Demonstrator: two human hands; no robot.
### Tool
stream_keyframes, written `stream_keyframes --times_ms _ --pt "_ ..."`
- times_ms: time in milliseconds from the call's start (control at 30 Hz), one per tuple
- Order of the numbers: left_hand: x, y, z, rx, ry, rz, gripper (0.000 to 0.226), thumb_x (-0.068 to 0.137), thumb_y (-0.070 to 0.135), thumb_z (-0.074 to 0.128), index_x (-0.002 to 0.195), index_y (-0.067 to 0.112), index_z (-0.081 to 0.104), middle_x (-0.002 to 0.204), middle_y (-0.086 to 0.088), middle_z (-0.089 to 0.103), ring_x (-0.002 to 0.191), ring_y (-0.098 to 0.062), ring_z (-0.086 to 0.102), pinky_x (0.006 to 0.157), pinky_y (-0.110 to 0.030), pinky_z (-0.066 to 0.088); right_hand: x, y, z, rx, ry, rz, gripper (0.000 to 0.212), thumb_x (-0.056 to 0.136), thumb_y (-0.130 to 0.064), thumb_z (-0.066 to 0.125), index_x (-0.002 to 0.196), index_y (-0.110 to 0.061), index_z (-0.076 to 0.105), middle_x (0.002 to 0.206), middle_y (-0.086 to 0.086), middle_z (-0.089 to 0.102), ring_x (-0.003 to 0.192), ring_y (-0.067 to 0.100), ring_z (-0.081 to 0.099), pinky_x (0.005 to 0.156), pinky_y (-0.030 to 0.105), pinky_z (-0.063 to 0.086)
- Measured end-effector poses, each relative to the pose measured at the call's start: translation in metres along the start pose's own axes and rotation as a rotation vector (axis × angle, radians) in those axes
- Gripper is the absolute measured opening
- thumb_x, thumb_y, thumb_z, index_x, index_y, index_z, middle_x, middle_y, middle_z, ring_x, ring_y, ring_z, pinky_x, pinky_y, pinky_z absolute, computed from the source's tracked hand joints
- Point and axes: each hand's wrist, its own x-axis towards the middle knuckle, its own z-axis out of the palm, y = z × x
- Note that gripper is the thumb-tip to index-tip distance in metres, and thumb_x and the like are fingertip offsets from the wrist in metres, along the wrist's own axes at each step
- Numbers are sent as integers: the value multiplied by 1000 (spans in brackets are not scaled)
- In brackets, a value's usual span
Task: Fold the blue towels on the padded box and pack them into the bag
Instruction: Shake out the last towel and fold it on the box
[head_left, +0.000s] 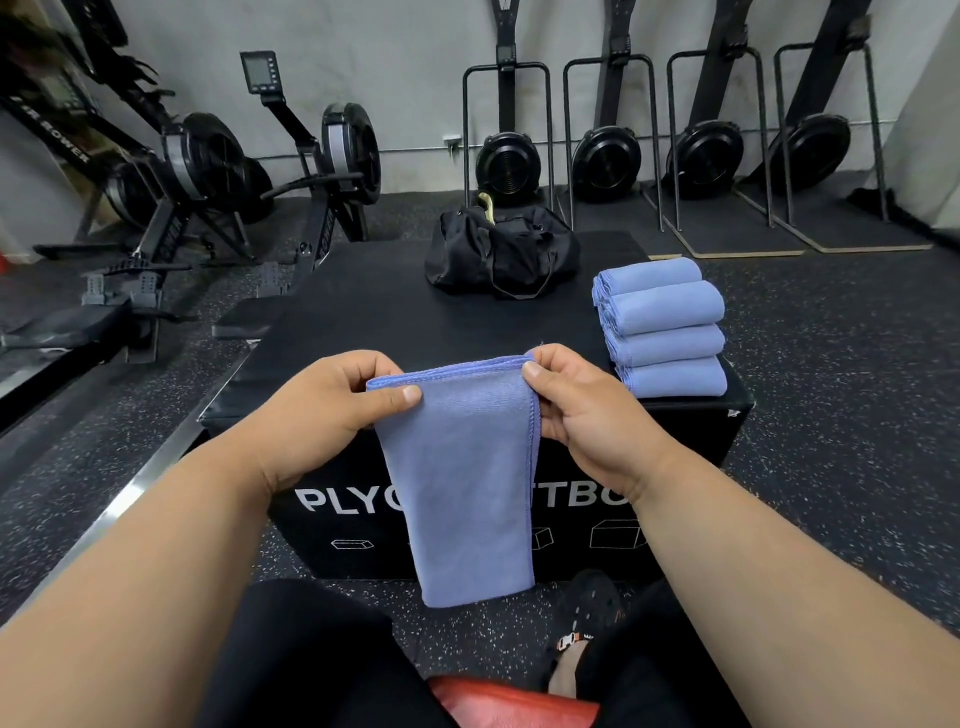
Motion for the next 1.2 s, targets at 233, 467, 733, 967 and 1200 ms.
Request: stream_keyframes --times_ms 233,467,733,967,1200 --pt "3 11 15 74 -56 74 42 82 53 79 121 38 71 107 4 75 104 -14 71 102 -40 54 0 -6 17 -66 -86 -32 9 108 -23 60 107 -15 65 96 11 73 85 22 65 76 34 53" --pt "6 24 36 259 38 154 15 100 34 70 88 25 73 74 10 66 67 -3 54 70 -31 46 -4 -12 20 -50 -18 -81 9 104 -23 66 111 -17 65 95 9 75 84 19 68 78 35 56" --pt "18 69 17 354 181 207 17 100 39 67 89 28 72 85 4 72 73 -8 63 71 -31 51 -19 10 9 -45 -33 -27 19 105 -15 62 120 -5 56 89 -2 76 77 7 70 68 19 53" --pt "21 106 -16 471 348 243 15 101 42 66 91 33 72 85 8 72 81 -13 66 74 -35 54 -20 38 6 -175 -51 13 29 93 -19 79 117 -15 64 110 19 76 99 30 74 99 53 55" --pt "20 114 -33 467 479 265 20 101 40 67 91 24 72 88 -3 73 77 -18 64 72 -37 52 -13 57 3 -329 -16 13 22 91 -9 80 110 -15 70 90 15 73 75 15 60 76 36 56"
